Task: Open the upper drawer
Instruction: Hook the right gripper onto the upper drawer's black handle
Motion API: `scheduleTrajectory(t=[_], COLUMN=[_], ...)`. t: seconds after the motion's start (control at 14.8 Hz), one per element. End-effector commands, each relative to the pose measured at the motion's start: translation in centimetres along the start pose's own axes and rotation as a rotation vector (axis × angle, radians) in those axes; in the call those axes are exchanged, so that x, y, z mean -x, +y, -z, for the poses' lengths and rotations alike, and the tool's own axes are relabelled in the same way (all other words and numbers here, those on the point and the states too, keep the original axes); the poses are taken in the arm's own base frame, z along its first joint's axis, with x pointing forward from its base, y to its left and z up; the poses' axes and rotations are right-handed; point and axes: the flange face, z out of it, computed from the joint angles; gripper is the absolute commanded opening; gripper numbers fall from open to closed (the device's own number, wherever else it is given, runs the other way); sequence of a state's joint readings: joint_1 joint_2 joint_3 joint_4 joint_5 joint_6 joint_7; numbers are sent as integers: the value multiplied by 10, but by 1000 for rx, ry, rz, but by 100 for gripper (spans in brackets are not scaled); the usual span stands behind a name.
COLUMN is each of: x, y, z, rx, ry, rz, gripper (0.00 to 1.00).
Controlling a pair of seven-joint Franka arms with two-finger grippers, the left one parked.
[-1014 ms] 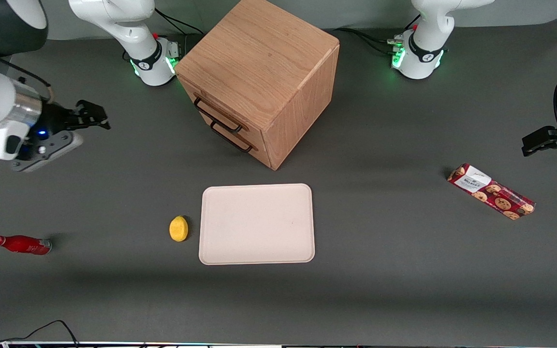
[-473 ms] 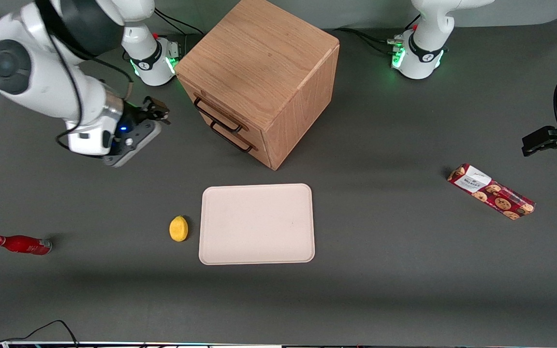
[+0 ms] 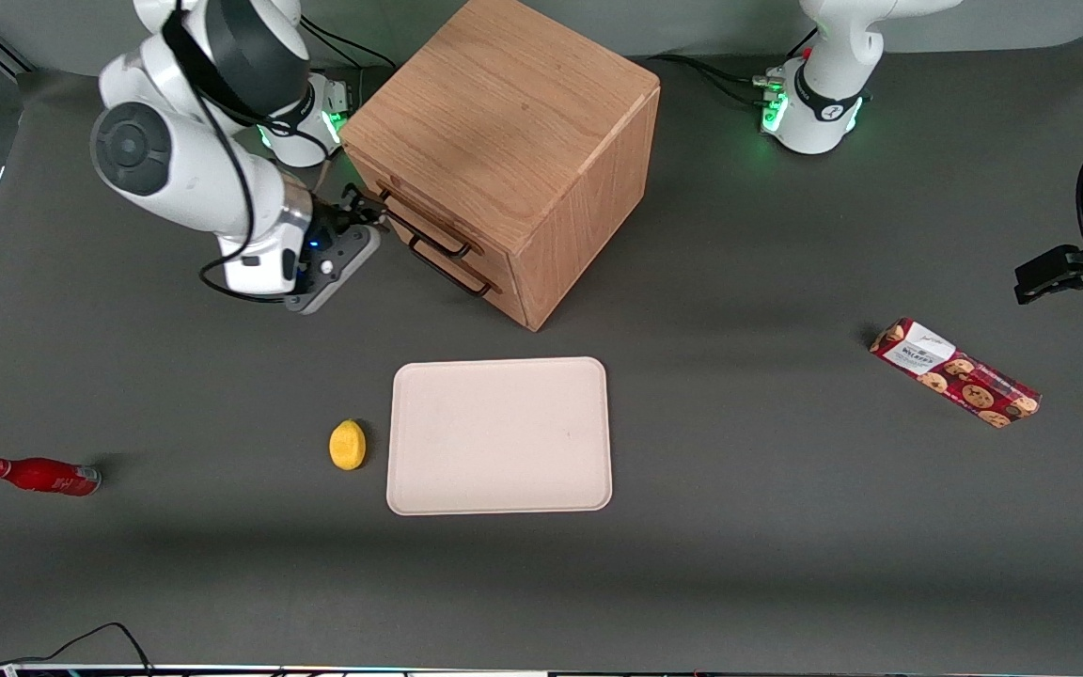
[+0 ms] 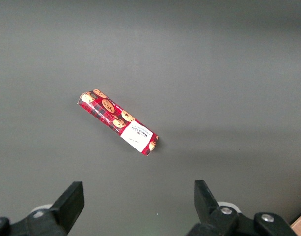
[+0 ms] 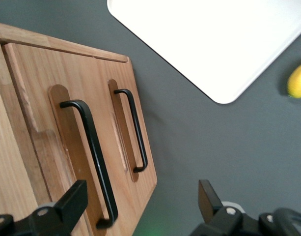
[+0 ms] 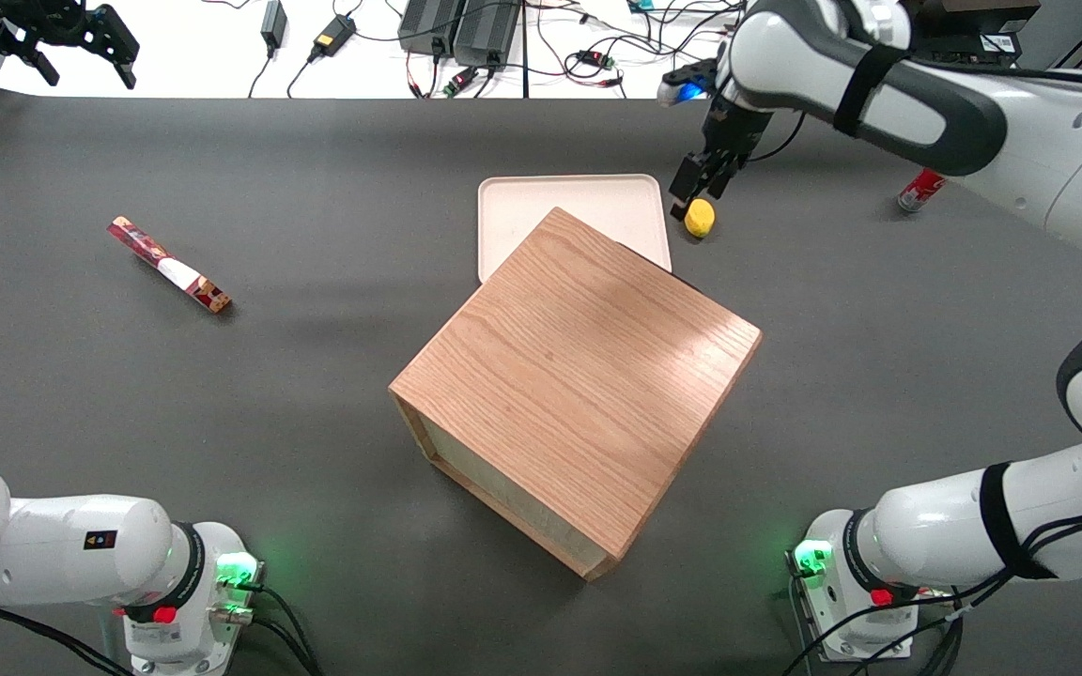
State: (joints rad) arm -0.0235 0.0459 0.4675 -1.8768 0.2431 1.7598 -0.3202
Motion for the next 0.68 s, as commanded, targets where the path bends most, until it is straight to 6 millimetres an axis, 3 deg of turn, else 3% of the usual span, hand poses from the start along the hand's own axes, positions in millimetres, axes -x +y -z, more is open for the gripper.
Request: scheduleTrajectory(t=[0.0,0.27,0.61], x=[5,6,8], y=[-10,-24,-27], z=[-20,-50,-68], rx=[-29,-39,-40], ry=[31,8,-10], rz=[12,29,32], gripper=[100,100,100])
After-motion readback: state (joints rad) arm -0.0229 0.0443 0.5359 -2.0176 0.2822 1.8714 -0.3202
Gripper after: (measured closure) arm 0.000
